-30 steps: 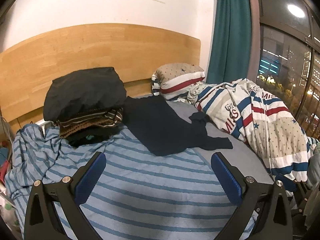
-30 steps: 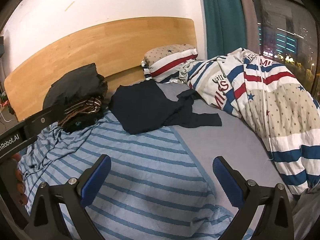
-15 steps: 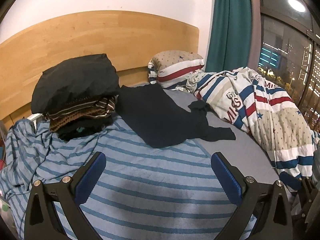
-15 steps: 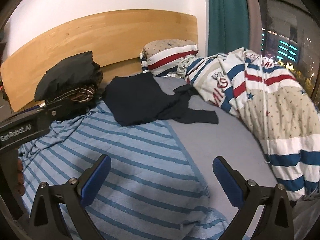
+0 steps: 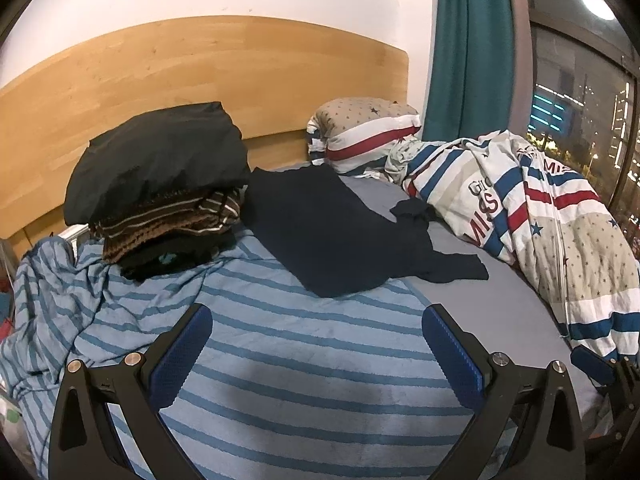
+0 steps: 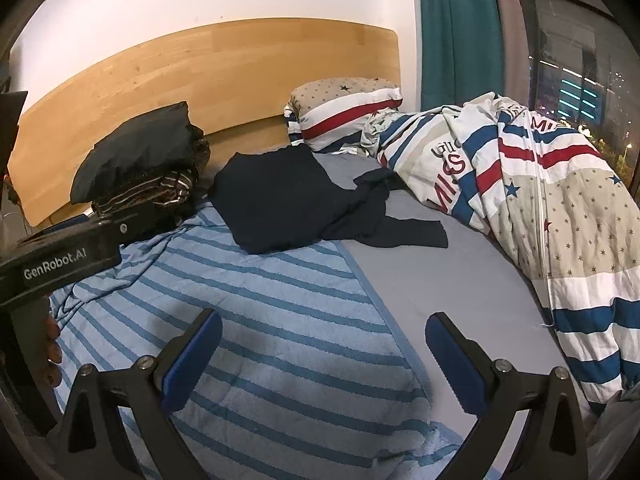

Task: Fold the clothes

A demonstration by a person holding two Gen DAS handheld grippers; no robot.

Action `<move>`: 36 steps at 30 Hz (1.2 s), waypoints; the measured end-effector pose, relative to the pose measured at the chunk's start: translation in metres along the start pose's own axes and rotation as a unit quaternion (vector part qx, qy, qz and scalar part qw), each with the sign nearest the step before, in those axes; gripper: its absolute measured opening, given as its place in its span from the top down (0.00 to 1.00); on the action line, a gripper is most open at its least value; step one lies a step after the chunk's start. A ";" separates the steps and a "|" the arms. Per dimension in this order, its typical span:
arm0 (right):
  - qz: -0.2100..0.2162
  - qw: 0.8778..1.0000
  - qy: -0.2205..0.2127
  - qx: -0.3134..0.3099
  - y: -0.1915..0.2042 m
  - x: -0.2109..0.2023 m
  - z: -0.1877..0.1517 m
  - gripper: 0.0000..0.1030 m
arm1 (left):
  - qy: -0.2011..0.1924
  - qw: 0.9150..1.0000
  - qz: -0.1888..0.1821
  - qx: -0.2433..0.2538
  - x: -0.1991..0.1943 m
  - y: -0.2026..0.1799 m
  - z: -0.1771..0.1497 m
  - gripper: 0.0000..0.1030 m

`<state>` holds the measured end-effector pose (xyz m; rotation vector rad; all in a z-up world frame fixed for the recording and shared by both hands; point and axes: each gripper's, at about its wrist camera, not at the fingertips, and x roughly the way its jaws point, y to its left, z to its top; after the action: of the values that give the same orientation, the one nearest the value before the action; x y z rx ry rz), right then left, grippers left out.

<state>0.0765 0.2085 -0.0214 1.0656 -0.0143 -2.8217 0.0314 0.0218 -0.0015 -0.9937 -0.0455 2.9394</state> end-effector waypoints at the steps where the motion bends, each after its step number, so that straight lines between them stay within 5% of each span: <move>1: 0.002 1.000 0.002 0.002 0.000 0.001 0.000 0.00 | 0.001 1.000 0.002 0.002 0.001 0.000 0.000 0.00; 20: 0.019 1.000 0.016 0.018 -0.004 0.029 -0.010 0.00 | 0.001 1.000 0.016 0.003 0.026 0.005 -0.003 0.00; 24: 0.024 0.999 0.034 0.023 -0.005 0.062 0.000 0.00 | 0.004 1.000 0.009 0.001 0.047 0.011 0.003 0.00; 26: 0.022 0.999 0.039 0.023 -0.006 0.079 0.007 0.00 | 0.008 0.999 -0.032 0.033 0.061 0.012 0.006 0.00; 36: -0.009 0.998 0.062 0.000 -0.008 0.153 0.038 0.00 | 0.052 0.996 -0.045 0.063 0.135 0.001 0.016 0.00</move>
<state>-0.0632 0.1969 -0.0943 1.2455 0.0056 -2.7648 -0.0857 0.0268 -0.0705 -1.0934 0.0932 2.7657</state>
